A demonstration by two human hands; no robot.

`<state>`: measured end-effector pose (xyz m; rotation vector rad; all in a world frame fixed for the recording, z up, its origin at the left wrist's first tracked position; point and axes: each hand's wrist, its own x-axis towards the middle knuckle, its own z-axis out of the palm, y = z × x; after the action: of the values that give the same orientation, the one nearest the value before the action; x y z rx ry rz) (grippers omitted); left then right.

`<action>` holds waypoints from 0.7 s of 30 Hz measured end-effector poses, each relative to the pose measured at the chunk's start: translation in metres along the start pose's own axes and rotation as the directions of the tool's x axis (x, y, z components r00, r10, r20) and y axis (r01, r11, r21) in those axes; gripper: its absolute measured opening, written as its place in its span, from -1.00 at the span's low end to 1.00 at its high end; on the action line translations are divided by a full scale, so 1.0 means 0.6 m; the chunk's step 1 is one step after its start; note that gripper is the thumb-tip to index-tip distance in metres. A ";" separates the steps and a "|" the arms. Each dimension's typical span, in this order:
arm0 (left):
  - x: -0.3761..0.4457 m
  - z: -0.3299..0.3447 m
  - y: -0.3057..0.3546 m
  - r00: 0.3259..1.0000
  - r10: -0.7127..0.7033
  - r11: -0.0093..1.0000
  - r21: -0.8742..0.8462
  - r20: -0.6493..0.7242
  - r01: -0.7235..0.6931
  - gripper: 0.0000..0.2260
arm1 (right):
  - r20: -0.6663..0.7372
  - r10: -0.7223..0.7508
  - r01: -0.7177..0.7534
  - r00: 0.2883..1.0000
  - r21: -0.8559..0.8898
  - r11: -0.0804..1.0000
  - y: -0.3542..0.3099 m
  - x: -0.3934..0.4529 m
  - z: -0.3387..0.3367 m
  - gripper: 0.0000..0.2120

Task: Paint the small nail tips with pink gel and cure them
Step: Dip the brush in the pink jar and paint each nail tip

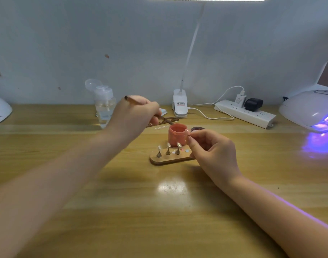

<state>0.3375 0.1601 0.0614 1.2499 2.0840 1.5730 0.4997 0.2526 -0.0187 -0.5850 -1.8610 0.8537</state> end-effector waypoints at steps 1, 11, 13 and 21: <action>0.016 0.006 0.008 0.999 -0.036 0.999 0.023 0.041 0.035 -0.81 | -0.006 0.000 0.000 1.000 0.010 1.000 -0.001 0.000 0.001 -0.92; 0.087 0.083 0.031 0.942 -0.269 0.925 0.329 0.203 0.193 -0.92 | -0.038 -0.017 0.018 0.999 0.025 1.000 0.004 0.002 0.005 -0.78; 0.082 0.088 0.029 0.939 -0.284 0.908 0.367 0.193 0.200 -0.94 | -0.036 -0.018 0.019 0.999 0.027 0.999 0.003 0.002 0.006 -0.80; 0.090 0.039 0.013 0.914 -0.383 0.924 0.066 0.131 0.378 -0.83 | -0.016 -0.026 0.026 1.000 -0.014 1.000 0.003 0.000 0.006 -0.95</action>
<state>0.3237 0.2162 0.0748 0.8657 2.1156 1.2383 0.4965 0.2530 -0.0211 -0.5734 -1.8572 0.8181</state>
